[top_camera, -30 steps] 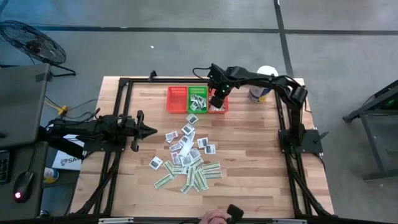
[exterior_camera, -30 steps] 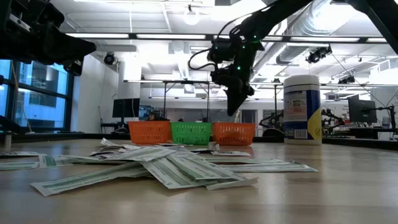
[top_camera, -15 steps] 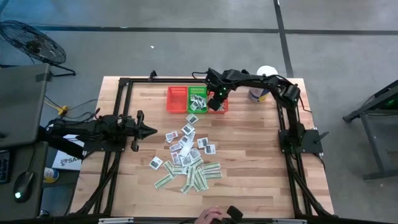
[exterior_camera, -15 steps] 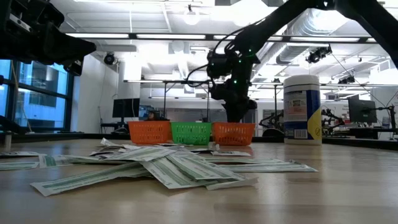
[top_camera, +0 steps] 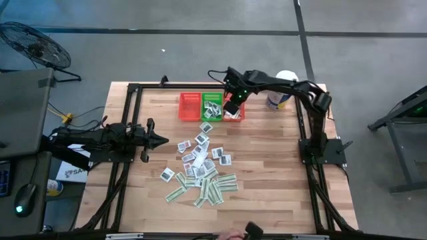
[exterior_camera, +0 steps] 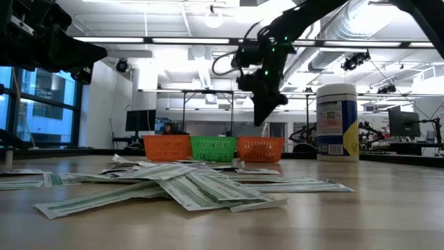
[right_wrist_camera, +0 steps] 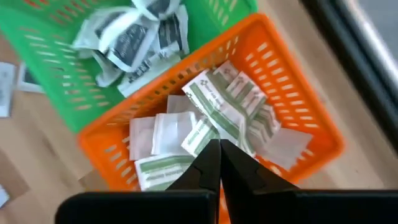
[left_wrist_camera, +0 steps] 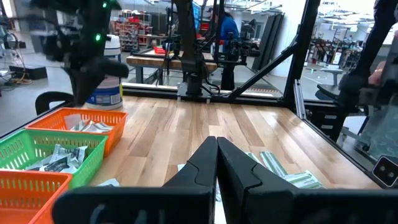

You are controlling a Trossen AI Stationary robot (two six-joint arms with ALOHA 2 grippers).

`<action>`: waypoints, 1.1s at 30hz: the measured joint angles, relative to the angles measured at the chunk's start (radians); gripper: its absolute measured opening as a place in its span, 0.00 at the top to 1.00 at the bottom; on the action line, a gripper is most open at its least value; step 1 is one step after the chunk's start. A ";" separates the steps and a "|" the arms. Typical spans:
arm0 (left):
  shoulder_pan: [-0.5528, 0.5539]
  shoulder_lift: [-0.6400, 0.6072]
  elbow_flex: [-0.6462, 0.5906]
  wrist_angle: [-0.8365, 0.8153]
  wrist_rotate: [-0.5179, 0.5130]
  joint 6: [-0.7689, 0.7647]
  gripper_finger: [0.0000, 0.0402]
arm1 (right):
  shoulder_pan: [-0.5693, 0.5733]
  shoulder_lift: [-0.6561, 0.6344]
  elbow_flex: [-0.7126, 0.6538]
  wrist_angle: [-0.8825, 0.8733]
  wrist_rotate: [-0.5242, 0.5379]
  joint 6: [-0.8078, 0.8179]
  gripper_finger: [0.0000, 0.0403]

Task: Pick & Place First Aid Supplies
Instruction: Put the towelette pack into the green bin

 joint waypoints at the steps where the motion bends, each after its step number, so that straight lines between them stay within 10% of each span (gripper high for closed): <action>1: 0.000 0.000 0.000 0.000 0.000 0.000 1.00 | 0.005 -0.010 0.000 -0.004 -0.001 -0.001 1.00; 19: 0.000 0.000 0.000 0.000 0.000 0.000 1.00 | 0.231 -0.080 0.000 -0.117 -0.189 -0.330 1.00; 33: 0.000 0.000 0.000 0.000 0.000 0.000 1.00 | 0.494 -0.056 0.000 -0.170 -0.048 -0.360 0.90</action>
